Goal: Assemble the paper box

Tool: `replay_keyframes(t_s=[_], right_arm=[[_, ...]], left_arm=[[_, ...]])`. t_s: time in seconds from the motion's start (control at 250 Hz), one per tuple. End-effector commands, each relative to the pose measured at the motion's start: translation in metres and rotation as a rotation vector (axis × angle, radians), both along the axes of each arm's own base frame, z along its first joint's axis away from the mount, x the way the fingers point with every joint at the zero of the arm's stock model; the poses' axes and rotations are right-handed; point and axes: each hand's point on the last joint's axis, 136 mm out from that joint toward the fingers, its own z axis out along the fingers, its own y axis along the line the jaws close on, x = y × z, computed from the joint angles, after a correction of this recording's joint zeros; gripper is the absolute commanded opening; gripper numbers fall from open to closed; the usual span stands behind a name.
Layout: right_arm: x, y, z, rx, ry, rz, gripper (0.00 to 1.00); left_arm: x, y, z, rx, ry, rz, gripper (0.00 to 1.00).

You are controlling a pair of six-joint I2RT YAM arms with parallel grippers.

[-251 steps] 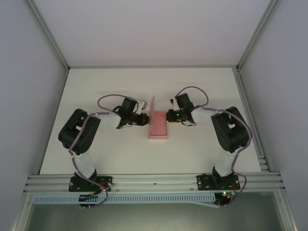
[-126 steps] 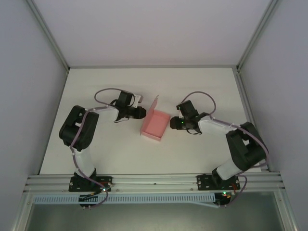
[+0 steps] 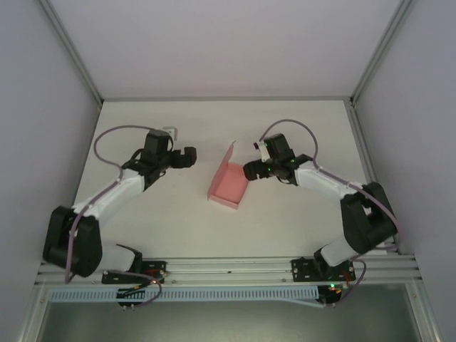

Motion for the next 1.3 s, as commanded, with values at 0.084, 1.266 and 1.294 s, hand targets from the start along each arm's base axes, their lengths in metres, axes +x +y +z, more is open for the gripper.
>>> replay_keyframes(t_s=[0.084,1.266,1.294], right_arm=[[0.023,0.047,-0.017,0.057,0.029,0.165,0.78],[-0.021,0.006,0.008,-0.073,-0.155,-0.403,0.86],[-0.017,0.005,0.015,-0.079,-0.188,-0.359,0.94]], left_arm=[[-0.044,0.042,-0.017,0.04,0.057,0.163,1.0],[-0.015,-0.046,0.013,-0.022,-0.138,-0.318,1.0],[-0.01,-0.047,0.014,-0.023,-0.136,-0.335,1.0]])
